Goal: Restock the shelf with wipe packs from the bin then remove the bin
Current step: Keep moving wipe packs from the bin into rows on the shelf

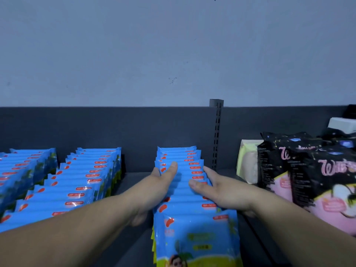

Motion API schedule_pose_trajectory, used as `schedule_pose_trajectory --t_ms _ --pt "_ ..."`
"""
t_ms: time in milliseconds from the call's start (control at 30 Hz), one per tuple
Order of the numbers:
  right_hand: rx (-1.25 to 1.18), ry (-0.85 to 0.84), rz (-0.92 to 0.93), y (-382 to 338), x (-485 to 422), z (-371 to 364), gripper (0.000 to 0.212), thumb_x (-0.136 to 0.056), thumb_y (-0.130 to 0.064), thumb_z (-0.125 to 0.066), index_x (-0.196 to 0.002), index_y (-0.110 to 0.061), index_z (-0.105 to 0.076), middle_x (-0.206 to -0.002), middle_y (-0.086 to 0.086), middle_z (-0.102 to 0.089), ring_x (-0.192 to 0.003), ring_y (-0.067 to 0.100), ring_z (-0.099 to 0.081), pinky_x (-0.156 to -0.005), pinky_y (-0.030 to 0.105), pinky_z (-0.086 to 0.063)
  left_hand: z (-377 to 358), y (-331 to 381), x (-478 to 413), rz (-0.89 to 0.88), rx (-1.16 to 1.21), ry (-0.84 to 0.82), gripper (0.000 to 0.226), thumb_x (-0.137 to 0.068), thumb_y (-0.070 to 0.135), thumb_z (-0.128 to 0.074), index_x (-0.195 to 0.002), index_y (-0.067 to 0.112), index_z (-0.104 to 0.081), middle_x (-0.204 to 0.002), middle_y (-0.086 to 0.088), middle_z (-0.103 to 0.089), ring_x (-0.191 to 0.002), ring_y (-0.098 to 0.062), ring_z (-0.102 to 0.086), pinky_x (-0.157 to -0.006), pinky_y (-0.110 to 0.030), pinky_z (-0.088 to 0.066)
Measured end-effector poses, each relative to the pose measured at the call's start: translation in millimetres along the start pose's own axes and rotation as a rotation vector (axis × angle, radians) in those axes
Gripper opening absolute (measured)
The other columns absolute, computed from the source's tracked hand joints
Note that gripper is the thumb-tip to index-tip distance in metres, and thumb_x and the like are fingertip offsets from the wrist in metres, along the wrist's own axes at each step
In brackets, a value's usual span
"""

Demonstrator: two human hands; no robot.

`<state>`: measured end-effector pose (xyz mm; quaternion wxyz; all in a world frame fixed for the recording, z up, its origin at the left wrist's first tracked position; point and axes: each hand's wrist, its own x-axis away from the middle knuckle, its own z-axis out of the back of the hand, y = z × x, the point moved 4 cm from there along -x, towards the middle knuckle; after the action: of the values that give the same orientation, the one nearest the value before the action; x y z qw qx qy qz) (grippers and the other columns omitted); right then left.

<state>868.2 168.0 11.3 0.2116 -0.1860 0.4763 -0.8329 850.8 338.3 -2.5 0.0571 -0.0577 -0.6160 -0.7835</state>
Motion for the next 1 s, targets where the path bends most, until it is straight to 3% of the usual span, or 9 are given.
schedule_pose_trajectory --t_ms 133,200,300,433,500,567,733,867,1000 --pt "-0.102 0.082 -0.034 0 12 6 0.062 -0.083 -0.057 -0.058 -0.136 -0.032 -0.039 -0.124 -0.012 -0.064 -0.105 0.004 -0.064 -0.098 0.028 -0.048 6 8 14 -0.088 -0.012 0.003 0.057 -0.086 0.069 -0.041 -0.130 0.033 -0.048 -0.104 0.015 -0.062 -0.090 -0.006 -0.062 -0.069 -0.018 -0.045" --pt "-0.101 0.142 -0.039 6 26 12 0.099 -0.072 -0.066 -0.060 -0.152 -0.027 -0.017 -0.144 -0.006 -0.048 -0.117 0.005 -0.055 -0.099 0.024 -0.039 11 4 26 -0.156 -0.025 -0.024 0.055 -0.086 0.066 -0.044 -0.130 0.032 -0.047 -0.093 0.025 -0.063 -0.085 0.005 -0.062 -0.075 -0.015 -0.042" --pt "-0.048 0.142 0.008 11 51 7 0.126 -0.055 -0.070 -0.077 -0.153 -0.034 -0.006 -0.153 -0.011 -0.030 -0.127 -0.002 -0.044 -0.097 0.019 -0.038 3 2 55 -0.178 -0.146 -0.082 0.031 -0.083 0.050 -0.061 -0.107 0.041 -0.046 -0.072 0.036 -0.065 -0.069 0.016 -0.063 -0.059 0.000 -0.042" --pt "0.203 0.113 0.080 15 75 -21 0.121 -0.061 -0.030 -0.091 -0.146 -0.047 -0.007 -0.127 -0.039 -0.044 -0.107 -0.021 -0.051 -0.090 0.005 -0.042 -4 -12 81 -0.295 -0.346 -0.154 0.083 -0.062 0.031 -0.089 -0.123 0.045 -0.035 -0.108 0.030 -0.064 -0.096 0.013 -0.061 -0.074 -0.004 -0.046" --pt "0.253 0.182 0.098 12 79 -31 0.118 -0.057 -0.031 -0.092 -0.138 -0.054 -0.009 -0.127 -0.040 -0.042 -0.105 -0.026 -0.047 -0.085 -0.001 -0.039 -3 -16 80 -0.342 -0.552 -0.122 0.129 -0.045 0.054 -0.088 -0.147 0.037 -0.011 -0.142 0.023 -0.039 -0.125 0.006 -0.045 -0.100 -0.017 -0.042" --pt "0.249 0.232 0.122 9 77 -37 0.114 -0.057 -0.030 -0.093 -0.131 -0.059 -0.011 -0.127 -0.041 -0.040 -0.104 -0.029 -0.045 -0.080 -0.005 -0.036 -2 -20 75 -0.361 -0.642 -0.115 0.147 -0.034 0.065 -0.081 -0.148 0.040 0.007 -0.154 0.016 -0.020 -0.138 -0.002 -0.031 -0.111 -0.029 -0.036" --pt "0.254 0.269 0.122 10 75 -44 0.124 -0.053 -0.034 -0.093 -0.146 -0.049 -0.011 -0.137 -0.030 -0.042 -0.112 -0.022 -0.046 -0.089 0.000 -0.039 -1 -24 74 -0.381 -0.649 -0.115 0.148 -0.033 0.067 -0.081 -0.146 0.043 0.011 -0.156 0.013 -0.013 -0.140 -0.004 -0.027 -0.110 -0.032 -0.038" --pt "0.333 0.265 0.151 6 83 -44 0.113 -0.057 -0.039 -0.090 -0.122 -0.072 -0.003 -0.142 -0.043 -0.016 -0.135 -0.018 -0.021 -0.107 0.011 -0.030 -3 -20 78 -0.437 -0.666 -0.077 0.141 -0.042 0.075 -0.074 -0.149 0.038 0.011 -0.157 0.015 -0.005 -0.145 -0.003 -0.011 -0.115 -0.031 -0.029" --pt "0.429 0.249 0.147 6 87 -41 0.116 -0.060 -0.047 -0.086 -0.135 -0.061 0.002 -0.131 -0.050 0.011 -0.137 -0.020 0.001 -0.112 0.010 -0.016 -8 -16 86 -0.401 -0.647 -0.104 0.127 -0.069 0.065 -0.070 -0.150 0.024 0.019 -0.157 0.014 0.019 -0.119 0.028 0.007 -0.105 -0.009 -0.009"
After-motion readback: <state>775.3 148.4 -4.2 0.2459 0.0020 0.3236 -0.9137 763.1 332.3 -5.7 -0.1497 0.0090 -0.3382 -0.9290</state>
